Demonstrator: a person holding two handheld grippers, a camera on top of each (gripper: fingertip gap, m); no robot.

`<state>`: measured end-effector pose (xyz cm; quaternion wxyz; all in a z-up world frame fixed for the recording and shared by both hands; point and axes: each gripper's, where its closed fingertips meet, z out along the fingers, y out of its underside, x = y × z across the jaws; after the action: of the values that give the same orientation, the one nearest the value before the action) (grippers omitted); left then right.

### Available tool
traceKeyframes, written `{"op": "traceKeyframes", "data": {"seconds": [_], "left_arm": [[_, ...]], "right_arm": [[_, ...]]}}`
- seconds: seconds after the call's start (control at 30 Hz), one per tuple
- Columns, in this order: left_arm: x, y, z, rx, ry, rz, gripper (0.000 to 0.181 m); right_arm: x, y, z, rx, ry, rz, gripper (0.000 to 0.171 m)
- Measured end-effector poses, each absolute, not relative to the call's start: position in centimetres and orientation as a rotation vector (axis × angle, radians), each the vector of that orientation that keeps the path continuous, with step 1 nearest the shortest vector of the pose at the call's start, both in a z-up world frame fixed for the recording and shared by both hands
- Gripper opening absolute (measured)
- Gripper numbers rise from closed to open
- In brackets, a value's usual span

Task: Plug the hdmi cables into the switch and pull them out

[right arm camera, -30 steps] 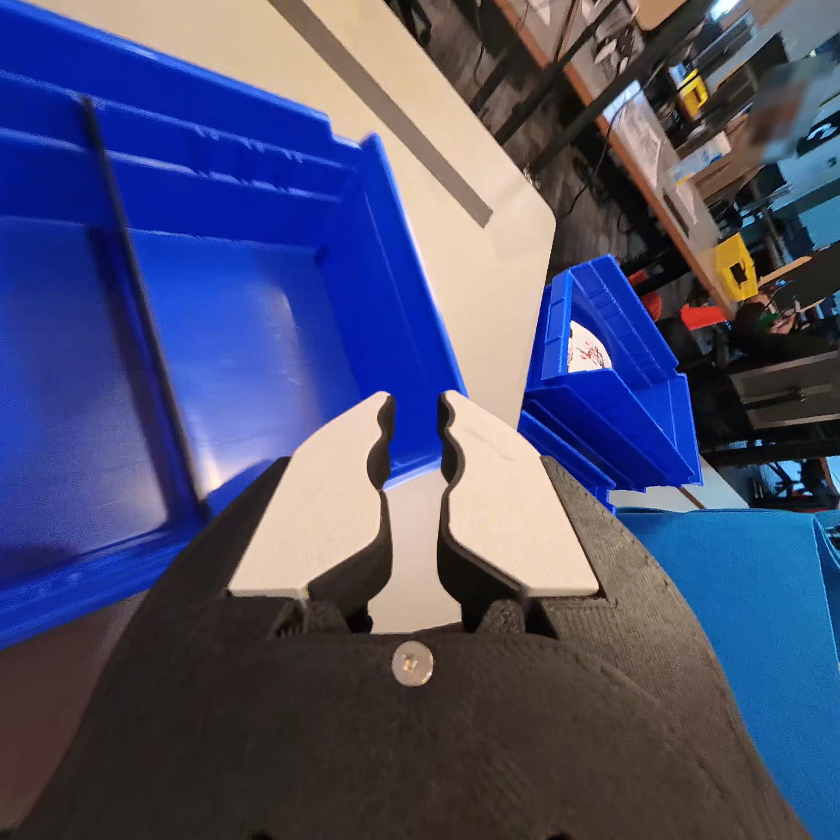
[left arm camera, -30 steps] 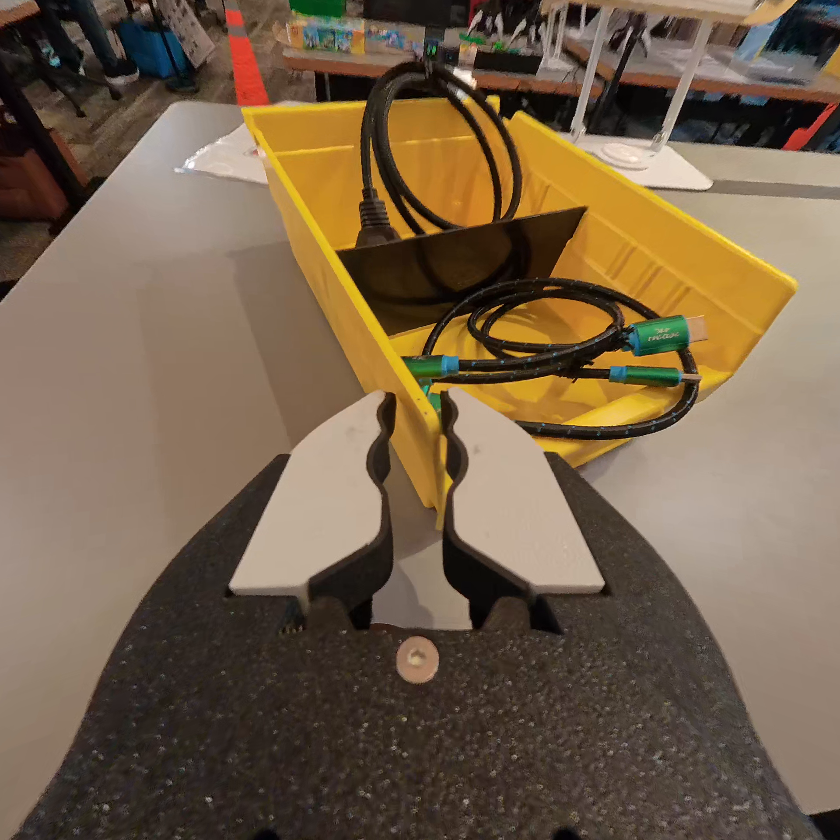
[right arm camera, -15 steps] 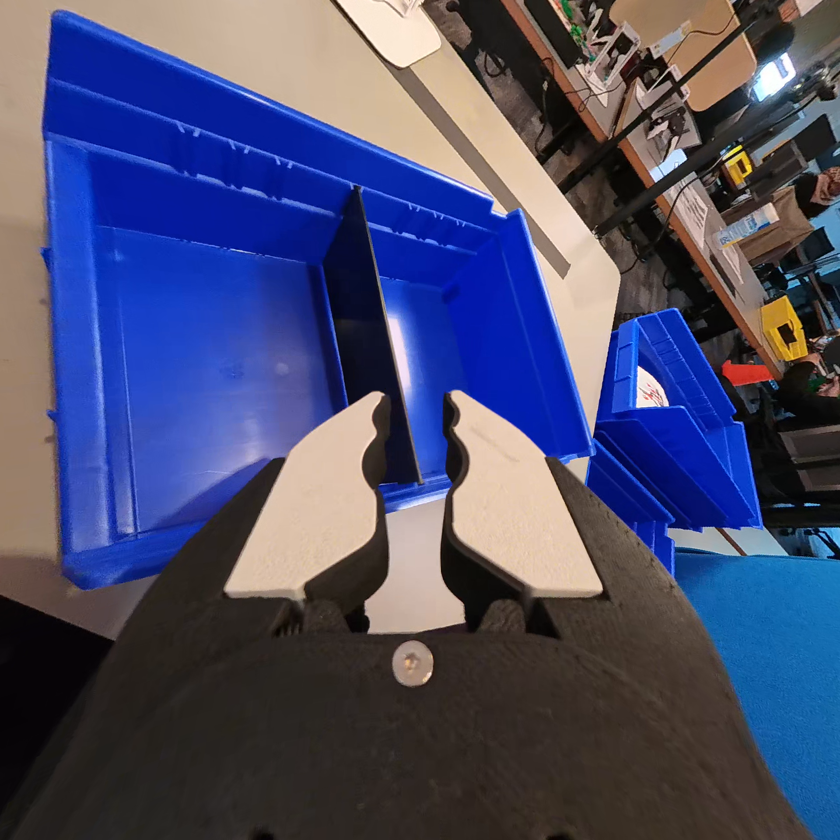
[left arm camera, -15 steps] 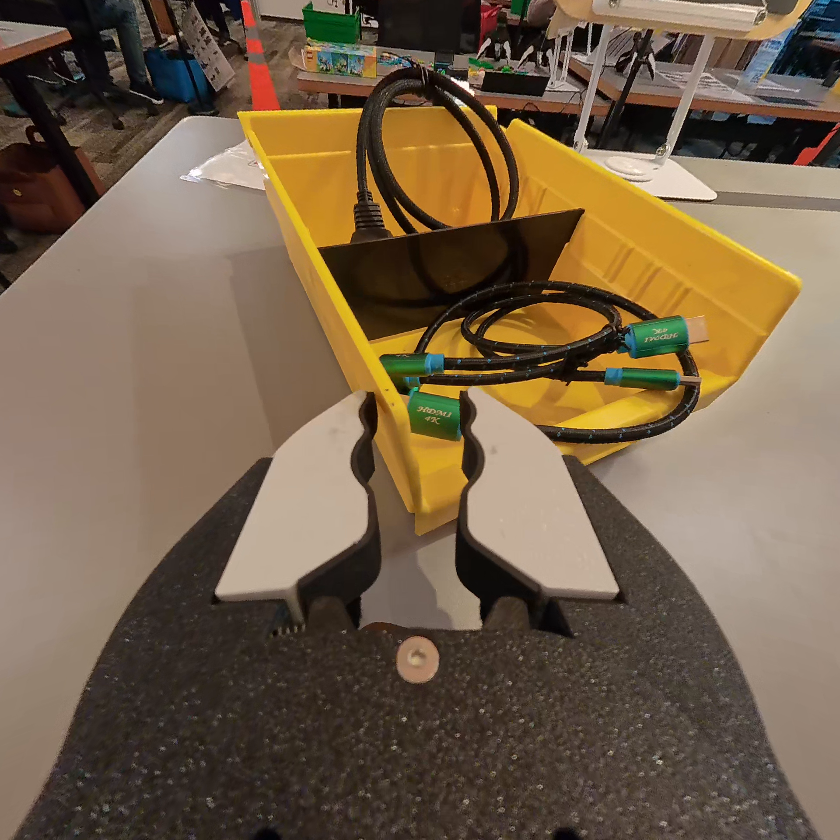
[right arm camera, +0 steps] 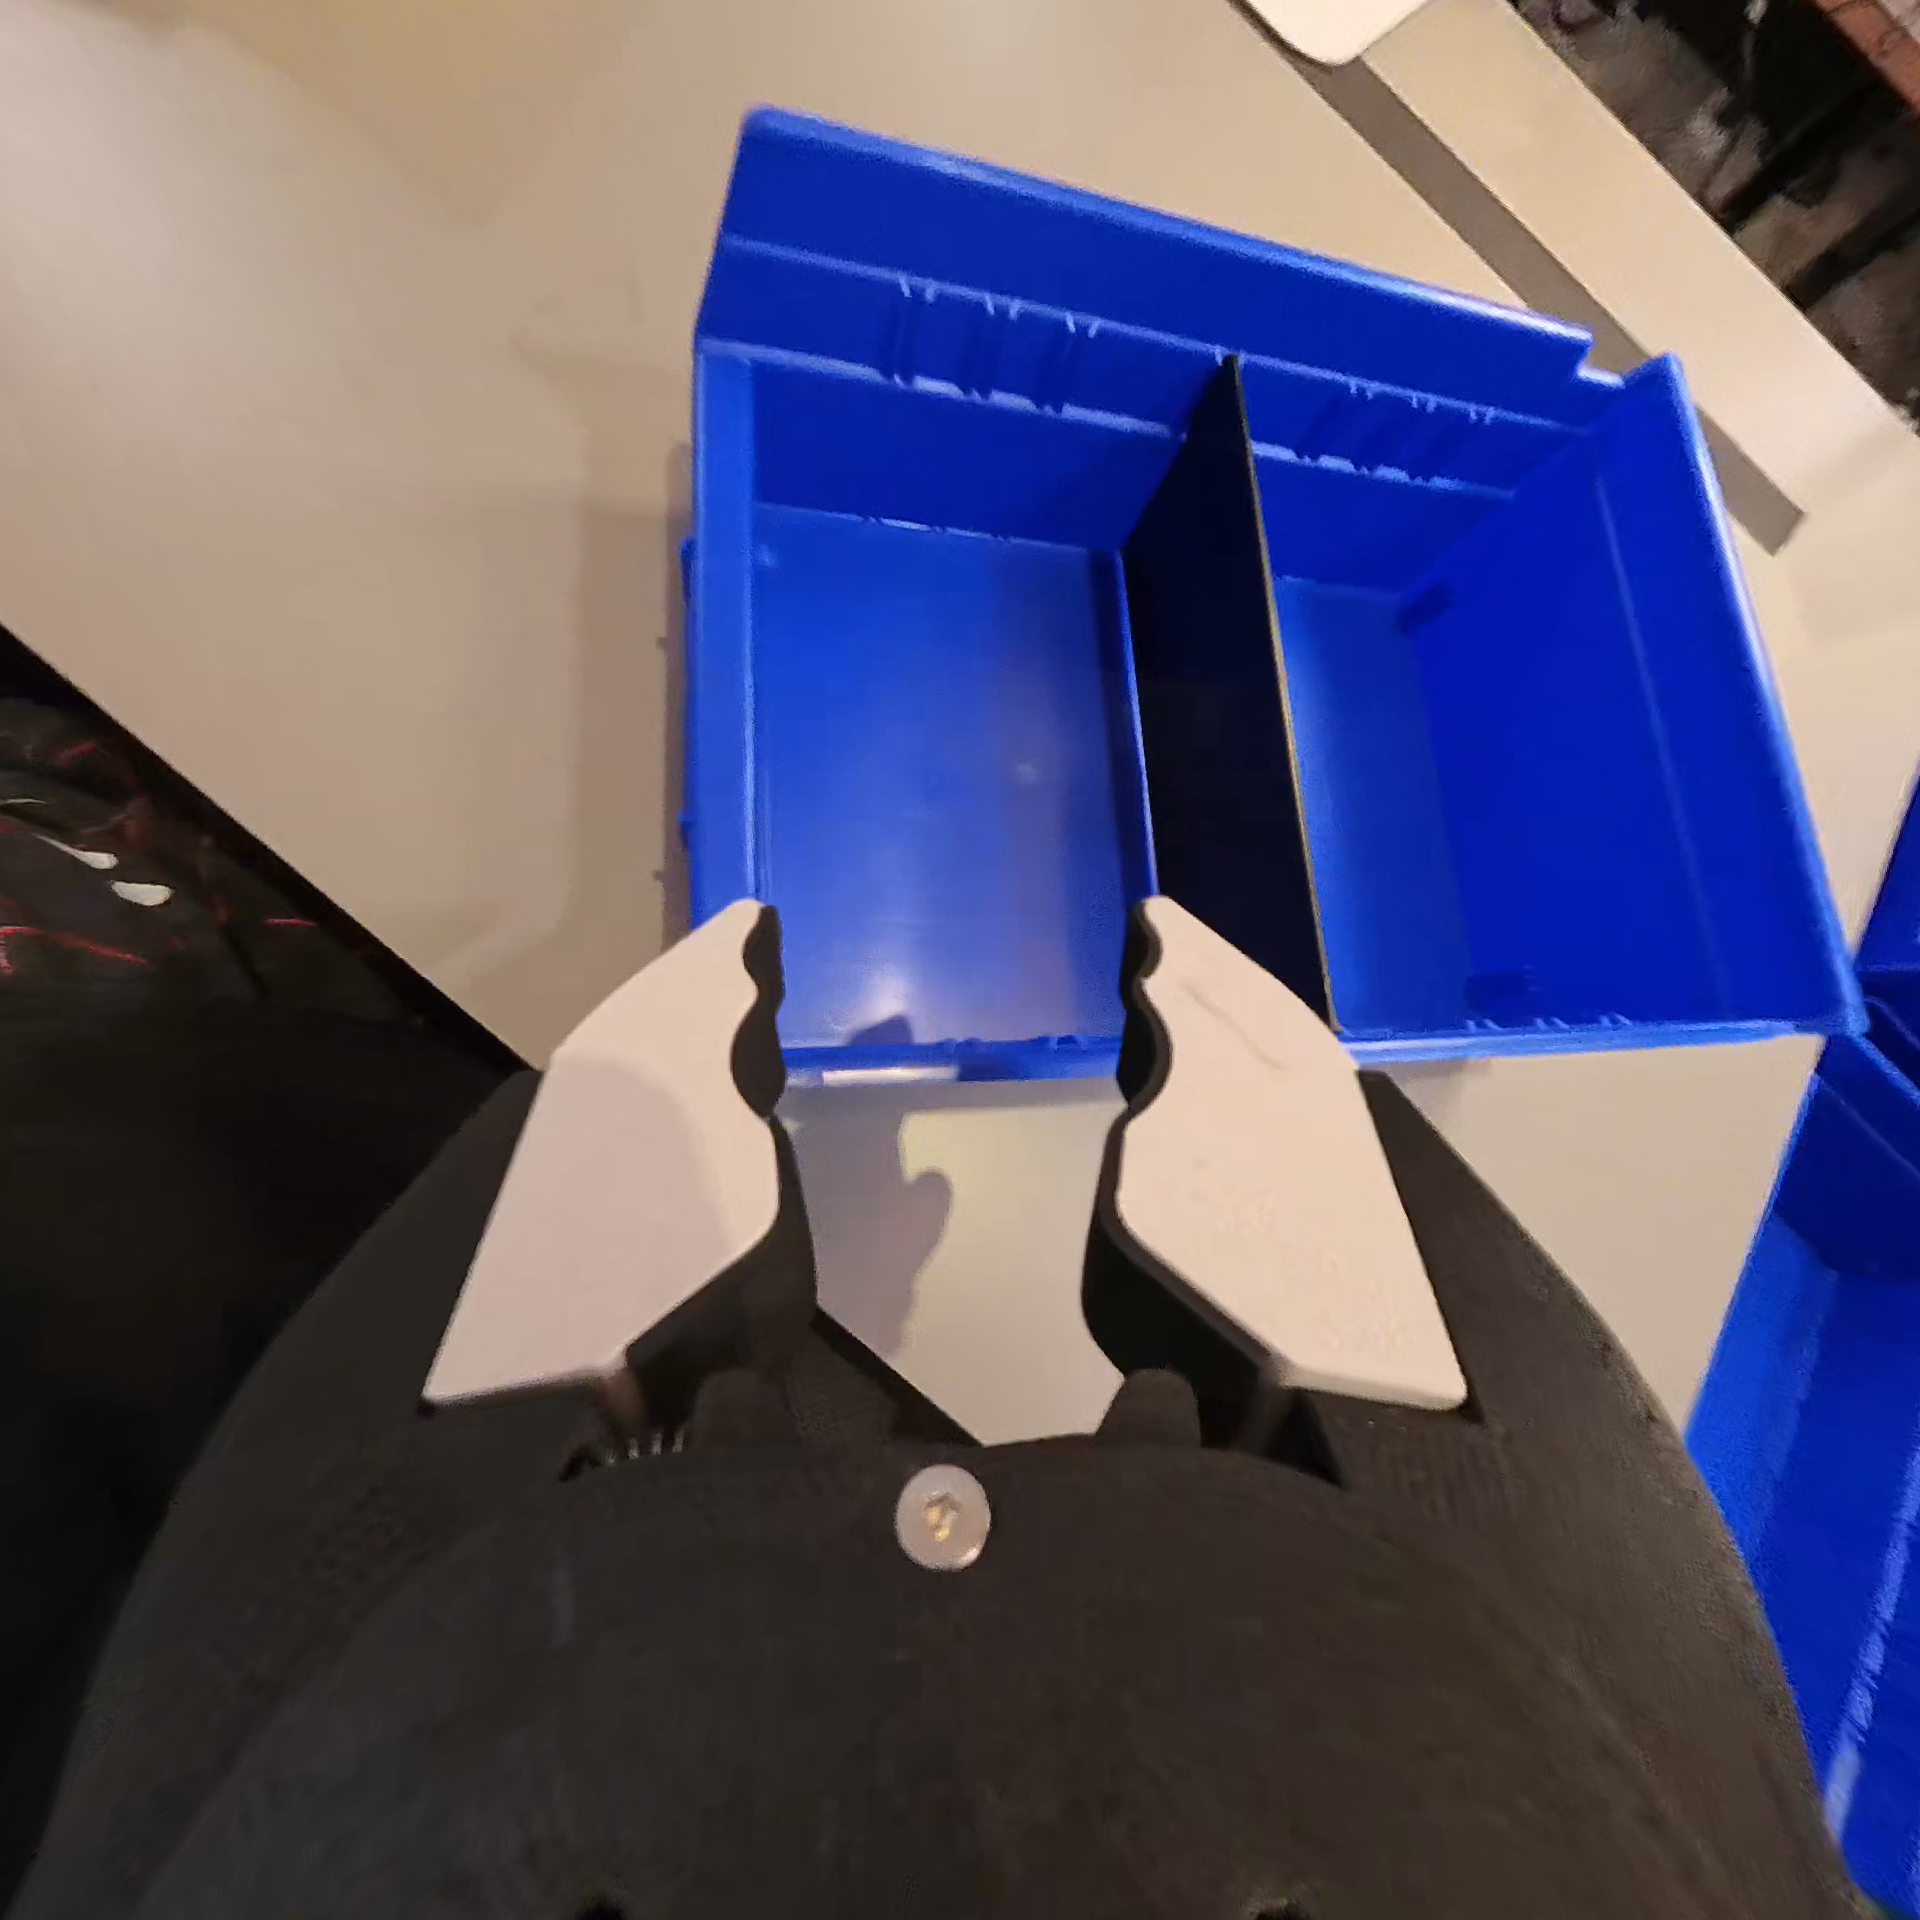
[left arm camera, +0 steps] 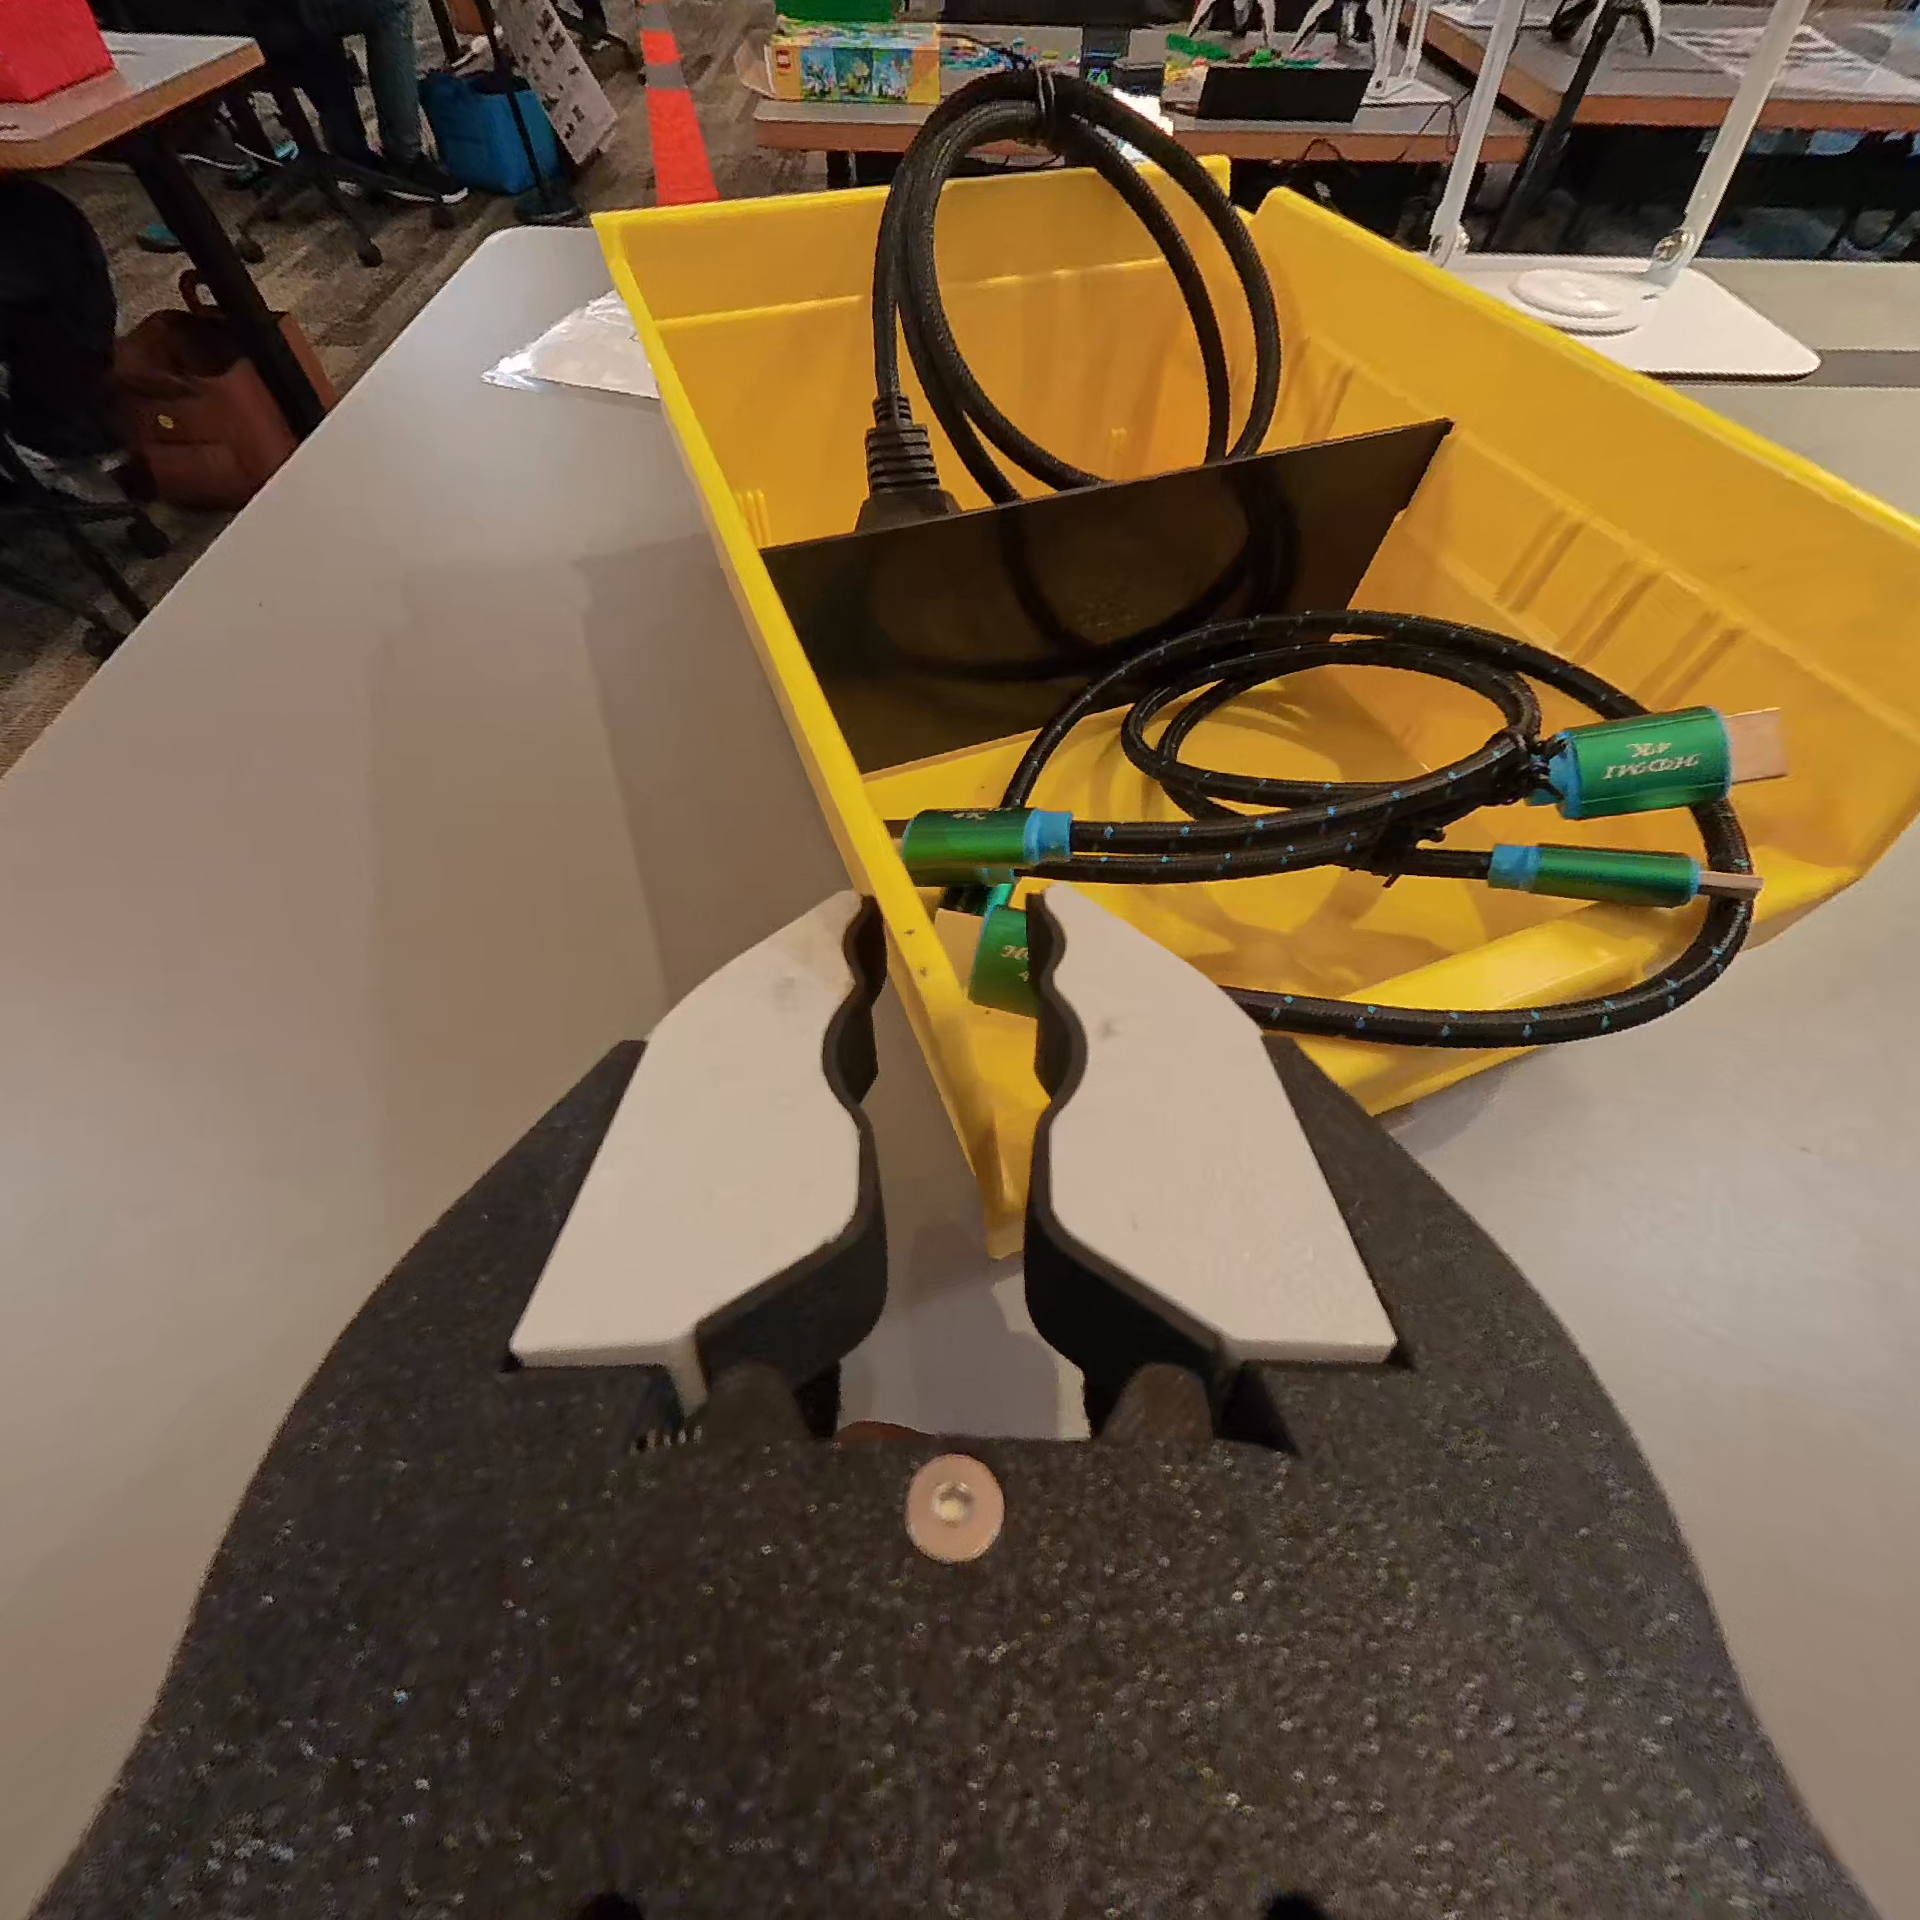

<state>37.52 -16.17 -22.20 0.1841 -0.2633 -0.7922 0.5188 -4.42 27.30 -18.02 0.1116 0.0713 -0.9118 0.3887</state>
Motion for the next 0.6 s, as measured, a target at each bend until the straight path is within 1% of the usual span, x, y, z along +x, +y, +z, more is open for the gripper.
{"op": "traceKeyframes", "data": {"seconds": [0.03,0.1,0.23,0.33,0.43,0.5,0.6], "left_arm": [[37.5,-16.2,-22.2,-0.745,-2.243,1.47,0.026],[37.5,-16.2,-22.3,-0.757,-2.256,1.481,0.026],[37.4,-16.3,-22.4,-0.76,-2.259,1.473,0.025],[37.7,-16.4,-22.4,-0.726,-2.259,1.452,0.016],[37.8,-16.7,-22.4,-0.736,-2.254,1.446,0.014],[38.1,-17.2,-22.4,-0.74,-2.256,1.45,0.012],[39.3,-18.2,-22.3,-0.751,-2.274,1.486,0.008]], "right_arm": [[-4.7,27.4,-18.4,0.202,-2.66,1.097,0.066],[-5.2,27.7,-19.3,0.209,-2.636,0.985,0.071],[-6.2,28.6,-20.4,0.214,-2.653,0.866,0.071],[-8.4,30.3,-21.6,0.212,-2.644,0.704,0.076],[-11.5,31.5,-22.2,0.171,-2.605,0.619,0.076],[-13.8,32.1,-21.7,0.12,-2.565,0.62,0.074],[-15.7,32.3,-19.1,0.115,-2.46,0.7,0.069]]}}
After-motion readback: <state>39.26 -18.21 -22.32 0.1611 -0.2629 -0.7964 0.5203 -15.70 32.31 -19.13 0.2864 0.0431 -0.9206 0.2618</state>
